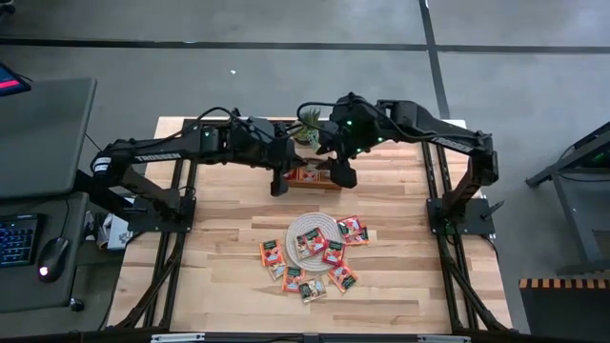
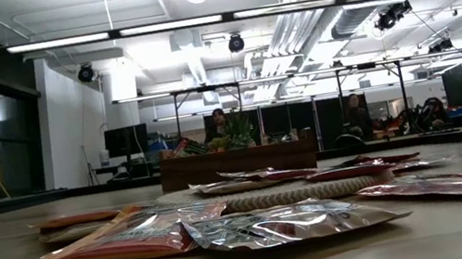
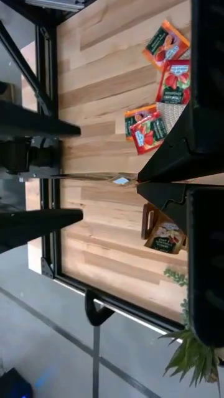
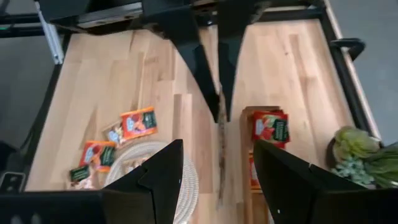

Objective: Pick & Place Tea
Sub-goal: Put the light brown tea bag into the right section of the wooden organizer

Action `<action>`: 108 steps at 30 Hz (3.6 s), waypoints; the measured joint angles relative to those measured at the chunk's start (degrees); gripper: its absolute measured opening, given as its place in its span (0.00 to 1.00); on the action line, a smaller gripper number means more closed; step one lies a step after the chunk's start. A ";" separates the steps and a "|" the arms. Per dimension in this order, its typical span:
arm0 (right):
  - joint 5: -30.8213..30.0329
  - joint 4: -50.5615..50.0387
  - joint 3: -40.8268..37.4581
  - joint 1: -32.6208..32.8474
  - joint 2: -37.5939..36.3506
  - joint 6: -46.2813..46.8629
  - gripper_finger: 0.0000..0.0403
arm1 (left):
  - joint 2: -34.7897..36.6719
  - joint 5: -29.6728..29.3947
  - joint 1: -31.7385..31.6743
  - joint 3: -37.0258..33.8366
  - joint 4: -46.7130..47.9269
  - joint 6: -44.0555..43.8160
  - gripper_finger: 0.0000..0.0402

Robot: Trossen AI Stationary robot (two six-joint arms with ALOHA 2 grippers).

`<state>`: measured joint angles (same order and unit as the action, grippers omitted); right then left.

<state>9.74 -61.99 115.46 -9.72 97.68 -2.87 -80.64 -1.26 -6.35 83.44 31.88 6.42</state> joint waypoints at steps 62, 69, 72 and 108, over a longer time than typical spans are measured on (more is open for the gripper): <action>-7.75 -8.17 -0.02 -6.65 0.51 -7.04 0.00 | 19.52 -16.26 -3.02 0.06 17.50 -5.81 0.58; -4.88 -7.08 -5.12 -9.18 0.11 -6.83 0.00 | 23.95 -16.87 -3.02 -1.35 21.07 -8.44 0.58; -5.20 -3.92 -10.95 -9.79 0.12 -7.21 0.00 | 26.42 -17.02 -3.02 -3.73 20.09 -9.61 0.58; -4.11 24.48 -39.54 -14.29 0.16 -5.10 0.00 | 40.57 -15.34 -3.02 -24.26 11.58 -17.22 0.58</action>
<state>5.63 -37.52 75.92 -24.01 97.84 -7.97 -40.07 -16.60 -9.37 59.18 43.46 -10.81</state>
